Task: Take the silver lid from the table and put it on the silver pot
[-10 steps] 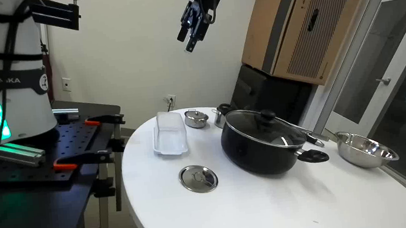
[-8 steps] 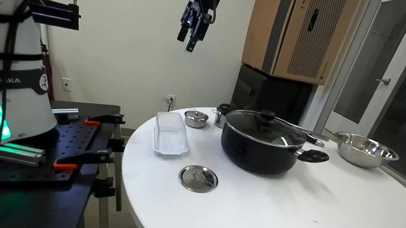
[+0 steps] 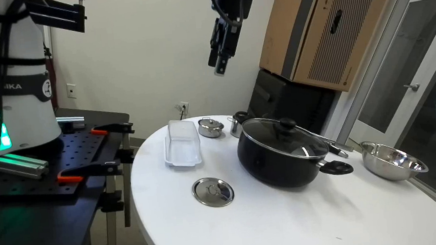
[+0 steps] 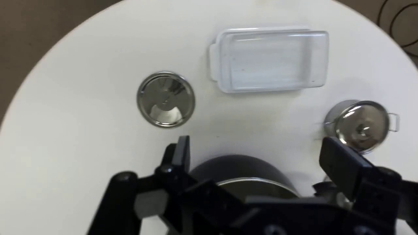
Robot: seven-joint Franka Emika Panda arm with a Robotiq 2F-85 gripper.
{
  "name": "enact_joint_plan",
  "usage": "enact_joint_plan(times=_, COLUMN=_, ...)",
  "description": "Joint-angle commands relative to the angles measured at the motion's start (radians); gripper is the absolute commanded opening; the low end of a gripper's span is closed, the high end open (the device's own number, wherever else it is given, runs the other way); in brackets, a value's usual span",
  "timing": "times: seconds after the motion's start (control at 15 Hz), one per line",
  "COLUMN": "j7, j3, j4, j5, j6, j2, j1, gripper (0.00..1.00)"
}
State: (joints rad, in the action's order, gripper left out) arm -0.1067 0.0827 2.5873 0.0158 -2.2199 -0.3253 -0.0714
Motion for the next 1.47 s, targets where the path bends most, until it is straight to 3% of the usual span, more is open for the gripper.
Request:
enact_joint_plan(times=0.0, j7=0.149, j3=0.005, j4=0.068, j5=-0.135, j6=-0.158, j2=0.049, j1=-0.098, gripper=1.00)
enact_joint_plan(times=0.27, j7=0.312, j3=0.017, j4=0.090, j5=-0.212, j6=-0.215, j2=0.161, j1=-0.170, gripper=1.00)
enact_joint_plan(times=0.33, j7=0.237, j3=0.028, j4=0.095, j5=-0.181, j6=-0.184, j2=0.107, j1=-0.148, gripper=1.00)
enact_joint_plan(times=0.8, j7=0.246, j3=0.032, j4=0.093, j5=-0.177, j6=-0.200, j2=0.127, j1=-0.146, gripper=1.00)
enact_joint_plan(times=1.4, j7=0.269, j3=0.089, j4=0.091, j5=-0.121, j6=-0.452, j2=0.281, j1=-0.161, gripper=1.00)
